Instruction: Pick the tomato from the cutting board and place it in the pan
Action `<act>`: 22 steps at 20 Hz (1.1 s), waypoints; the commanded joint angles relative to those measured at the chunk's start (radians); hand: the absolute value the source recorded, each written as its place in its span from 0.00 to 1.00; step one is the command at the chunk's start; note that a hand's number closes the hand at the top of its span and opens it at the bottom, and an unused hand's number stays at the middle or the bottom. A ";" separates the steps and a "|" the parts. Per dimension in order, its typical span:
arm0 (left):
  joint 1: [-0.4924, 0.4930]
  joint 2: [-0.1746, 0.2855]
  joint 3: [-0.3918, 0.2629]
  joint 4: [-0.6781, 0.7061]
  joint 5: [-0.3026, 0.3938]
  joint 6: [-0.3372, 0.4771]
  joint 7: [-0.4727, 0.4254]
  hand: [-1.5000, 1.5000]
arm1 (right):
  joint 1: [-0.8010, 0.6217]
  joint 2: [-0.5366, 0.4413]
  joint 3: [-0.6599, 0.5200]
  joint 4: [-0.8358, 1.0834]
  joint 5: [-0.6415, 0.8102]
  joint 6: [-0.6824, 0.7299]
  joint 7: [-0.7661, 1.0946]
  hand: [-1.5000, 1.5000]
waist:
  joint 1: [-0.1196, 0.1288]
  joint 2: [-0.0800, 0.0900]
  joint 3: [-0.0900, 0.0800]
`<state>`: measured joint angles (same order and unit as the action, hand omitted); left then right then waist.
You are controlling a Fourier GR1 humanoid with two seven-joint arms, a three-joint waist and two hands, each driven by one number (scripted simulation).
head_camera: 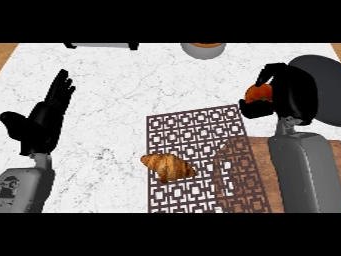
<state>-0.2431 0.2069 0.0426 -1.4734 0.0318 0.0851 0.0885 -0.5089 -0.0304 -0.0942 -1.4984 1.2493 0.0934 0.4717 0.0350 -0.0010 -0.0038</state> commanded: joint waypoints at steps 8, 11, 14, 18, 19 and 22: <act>-0.006 -0.017 0.012 0.023 -0.018 0.026 -0.020 0.50 | -0.244 -0.093 -0.280 0.207 -0.179 -0.259 0.036 1.00 | -0.023 0.008 0.005; 0.015 -0.018 0.013 -0.009 -0.016 0.022 0.003 0.50 | -0.232 -0.131 -0.287 0.248 -0.207 -0.276 0.011 1.00 | -0.030 0.003 0.004; 0.026 -0.010 0.018 0.000 0.000 -0.009 -0.026 0.50 | -0.286 -0.268 -0.357 0.474 -0.209 -0.340 -0.102 1.00 | -0.017 0.009 0.005; -0.050 -0.015 0.022 0.032 -0.007 0.004 0.002 0.50 | -0.308 -0.381 -0.420 0.685 -0.251 -0.416 -0.252 1.00 | -0.012 0.014 0.005; 0.009 -0.007 0.026 0.048 -0.020 -0.002 -0.060 0.50 | -0.279 -0.409 -0.419 0.710 -0.228 -0.424 -0.268 1.00 | -0.009 0.015 0.005; -0.049 -0.007 0.012 0.019 -0.008 -0.013 0.000 0.50 | -0.277 -0.492 -0.452 0.843 -0.190 -0.522 -0.312 1.00 | 0.007 0.025 0.007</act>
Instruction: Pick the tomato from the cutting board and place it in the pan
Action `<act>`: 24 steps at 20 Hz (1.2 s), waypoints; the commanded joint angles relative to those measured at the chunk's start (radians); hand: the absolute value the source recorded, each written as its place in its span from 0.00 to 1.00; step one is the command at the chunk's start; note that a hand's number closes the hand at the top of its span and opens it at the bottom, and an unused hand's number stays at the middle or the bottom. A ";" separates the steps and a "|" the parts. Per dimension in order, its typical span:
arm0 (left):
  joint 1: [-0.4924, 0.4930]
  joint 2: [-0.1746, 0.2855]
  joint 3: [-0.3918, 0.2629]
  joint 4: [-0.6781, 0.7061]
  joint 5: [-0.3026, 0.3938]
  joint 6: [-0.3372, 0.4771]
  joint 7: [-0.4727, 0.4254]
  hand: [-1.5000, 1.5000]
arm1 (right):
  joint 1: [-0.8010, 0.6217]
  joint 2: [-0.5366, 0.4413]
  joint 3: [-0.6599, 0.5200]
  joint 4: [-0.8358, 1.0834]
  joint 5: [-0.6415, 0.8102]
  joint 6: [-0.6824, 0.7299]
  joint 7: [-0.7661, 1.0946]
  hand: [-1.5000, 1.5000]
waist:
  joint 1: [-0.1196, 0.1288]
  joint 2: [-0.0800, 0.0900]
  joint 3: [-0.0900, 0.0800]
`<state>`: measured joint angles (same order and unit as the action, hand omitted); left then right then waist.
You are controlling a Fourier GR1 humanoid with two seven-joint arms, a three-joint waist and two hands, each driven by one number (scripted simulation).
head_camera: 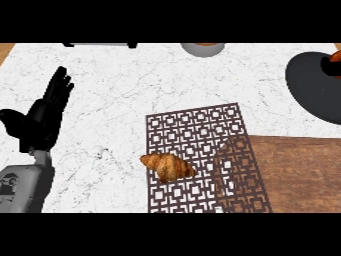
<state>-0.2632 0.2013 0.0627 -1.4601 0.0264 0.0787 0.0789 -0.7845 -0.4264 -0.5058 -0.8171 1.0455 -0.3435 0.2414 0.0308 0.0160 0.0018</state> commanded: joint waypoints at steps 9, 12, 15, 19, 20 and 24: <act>-0.045 0.010 0.002 0.003 0.002 -0.017 0.014 0.50 | -0.005 -0.197 -0.147 0.445 -0.068 -0.218 -0.281 1.00 | 0.032 0.015 0.005; -0.025 -0.006 -0.005 0.003 0.009 -0.022 0.001 0.50 | -0.033 -0.194 -0.224 0.464 -0.176 -0.152 -0.350 1.00 | 0.038 0.018 0.009; -0.022 -0.014 -0.017 0.002 0.014 -0.033 0.002 0.50 | -0.046 -0.194 -0.234 0.560 -0.182 -0.043 -0.295 0.00 | 0.050 0.021 0.007; -0.039 -0.027 -0.028 -0.002 -0.007 -0.011 0.001 0.50 | -0.049 -0.200 -0.295 0.600 -0.262 0.079 -0.380 0.00 | 0.043 0.021 0.009; -0.055 -0.011 -0.003 0.013 0.002 -0.011 0.005 0.50 | -0.054 -0.195 -0.282 0.612 -0.251 0.091 -0.388 0.00 | 0.046 0.023 0.008; -0.021 -0.024 -0.025 -0.024 -0.003 -0.012 0.011 0.50 | -0.019 -0.210 -0.317 0.603 -0.282 0.045 -0.472 0.00 | 0.054 0.021 0.008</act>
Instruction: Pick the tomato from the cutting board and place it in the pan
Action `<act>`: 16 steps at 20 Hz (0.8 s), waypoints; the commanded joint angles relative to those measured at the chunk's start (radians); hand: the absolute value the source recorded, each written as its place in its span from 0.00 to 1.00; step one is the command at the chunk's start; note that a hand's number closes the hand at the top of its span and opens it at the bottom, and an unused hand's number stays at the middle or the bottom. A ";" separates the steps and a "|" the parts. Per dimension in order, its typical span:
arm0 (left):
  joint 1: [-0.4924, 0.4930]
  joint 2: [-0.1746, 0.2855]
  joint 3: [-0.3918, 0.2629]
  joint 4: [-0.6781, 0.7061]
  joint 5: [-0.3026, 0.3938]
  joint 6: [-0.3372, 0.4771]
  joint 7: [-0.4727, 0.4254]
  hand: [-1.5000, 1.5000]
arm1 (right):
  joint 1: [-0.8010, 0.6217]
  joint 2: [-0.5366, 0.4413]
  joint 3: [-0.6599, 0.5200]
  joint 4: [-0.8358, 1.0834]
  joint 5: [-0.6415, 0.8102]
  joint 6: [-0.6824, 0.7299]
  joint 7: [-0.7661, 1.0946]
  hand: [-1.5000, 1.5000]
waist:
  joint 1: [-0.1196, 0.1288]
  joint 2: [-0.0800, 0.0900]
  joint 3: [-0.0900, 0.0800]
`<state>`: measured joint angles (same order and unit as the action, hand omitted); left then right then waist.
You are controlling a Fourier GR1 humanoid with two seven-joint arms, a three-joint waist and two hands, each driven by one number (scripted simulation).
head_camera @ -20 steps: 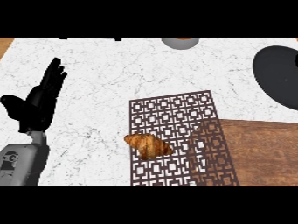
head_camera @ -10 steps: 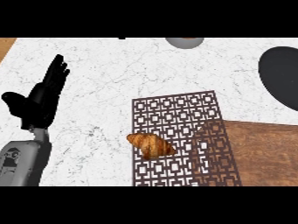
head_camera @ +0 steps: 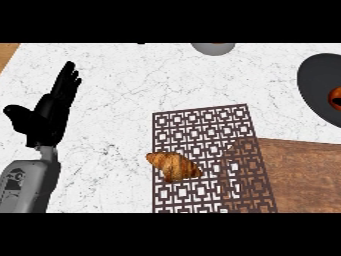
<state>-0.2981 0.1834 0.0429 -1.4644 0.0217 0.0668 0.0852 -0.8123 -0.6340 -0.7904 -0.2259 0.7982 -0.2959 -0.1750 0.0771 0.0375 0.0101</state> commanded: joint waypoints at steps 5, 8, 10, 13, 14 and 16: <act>0.013 0.024 0.033 0.018 0.010 -0.008 -0.012 0.50 | 0.039 0.023 -0.148 -0.045 -0.166 -0.066 -0.248 0.00 | -0.028 -0.011 -0.002; 0.016 0.010 0.028 0.039 0.005 -0.001 -0.011 0.50 | 0.035 0.009 -0.209 -0.037 -0.248 0.009 -0.295 0.00 | -0.044 -0.019 -0.004; 0.064 0.017 0.038 0.006 -0.011 0.020 -0.024 0.50 | 0.098 -0.018 -0.239 -0.035 -0.297 0.106 -0.358 0.00 | -0.058 -0.027 -0.006; 0.048 0.022 0.050 0.028 0.001 0.006 -0.021 0.50 | 0.121 0.015 -0.234 -0.029 -0.338 0.224 -0.397 0.00 | -0.069 -0.033 -0.008; 0.084 -0.001 0.027 -0.012 -0.018 0.028 -0.026 0.50 | 0.145 -0.037 -0.242 -0.041 -0.356 0.302 -0.407 0.00 | -0.074 -0.037 -0.009; 0.079 0.044 0.072 -0.017 0.037 -0.022 0.019 0.50 | 0.200 0.011 -0.245 -0.070 -0.390 0.346 -0.457 0.00 | -0.090 -0.045 -0.011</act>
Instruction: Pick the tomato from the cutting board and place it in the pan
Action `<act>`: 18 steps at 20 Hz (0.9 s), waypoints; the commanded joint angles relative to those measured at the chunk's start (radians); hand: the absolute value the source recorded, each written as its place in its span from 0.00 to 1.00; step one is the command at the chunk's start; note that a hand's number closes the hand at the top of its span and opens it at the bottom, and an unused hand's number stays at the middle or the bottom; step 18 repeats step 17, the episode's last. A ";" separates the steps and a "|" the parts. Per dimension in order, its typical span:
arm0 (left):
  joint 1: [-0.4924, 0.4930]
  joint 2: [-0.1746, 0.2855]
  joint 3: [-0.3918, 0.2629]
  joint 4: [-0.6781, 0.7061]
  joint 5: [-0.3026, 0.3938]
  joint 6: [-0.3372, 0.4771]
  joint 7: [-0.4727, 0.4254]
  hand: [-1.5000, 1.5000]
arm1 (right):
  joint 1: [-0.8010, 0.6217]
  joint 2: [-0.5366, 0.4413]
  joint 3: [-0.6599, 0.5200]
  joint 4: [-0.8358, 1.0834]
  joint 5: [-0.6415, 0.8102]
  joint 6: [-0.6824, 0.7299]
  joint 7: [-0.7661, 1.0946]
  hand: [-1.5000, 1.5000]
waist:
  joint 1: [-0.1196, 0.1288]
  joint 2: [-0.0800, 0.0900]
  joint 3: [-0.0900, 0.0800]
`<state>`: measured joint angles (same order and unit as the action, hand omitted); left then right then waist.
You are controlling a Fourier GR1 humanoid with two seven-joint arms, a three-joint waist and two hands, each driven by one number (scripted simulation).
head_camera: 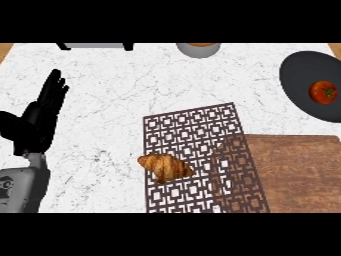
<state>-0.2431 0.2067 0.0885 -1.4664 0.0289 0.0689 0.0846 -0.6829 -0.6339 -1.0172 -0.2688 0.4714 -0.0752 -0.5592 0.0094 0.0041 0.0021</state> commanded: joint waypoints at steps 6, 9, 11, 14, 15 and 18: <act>0.037 -0.002 0.022 -0.001 0.006 0.004 0.005 0.50 | 0.171 0.058 0.026 -0.232 -0.113 0.221 -0.021 0.00 | -0.049 -0.021 -0.007; 0.001 0.041 0.053 0.000 0.028 -0.022 0.034 0.50 | 0.224 0.132 0.039 -0.343 -0.135 0.246 0.015 0.00 | -0.056 -0.023 -0.008; 0.044 0.008 0.029 -0.017 -0.009 0.014 0.002 0.50 | 0.281 0.141 0.045 -0.443 -0.153 0.301 0.063 0.00 | -0.058 -0.023 -0.008; -0.019 0.013 0.035 0.011 -0.006 0.022 0.046 0.50 | 0.336 0.186 0.069 -0.597 -0.161 0.331 0.156 0.00 | -0.064 -0.021 -0.008; 0.048 0.003 0.027 -0.028 -0.001 0.005 0.002 0.50 | 0.360 0.231 0.065 -0.700 -0.186 0.309 0.205 0.00 | -0.045 -0.018 -0.007; 0.039 0.003 0.025 -0.019 -0.007 0.004 -0.008 0.50 | 0.411 0.306 0.092 -0.839 -0.178 0.302 0.260 0.00 | -0.047 -0.018 -0.007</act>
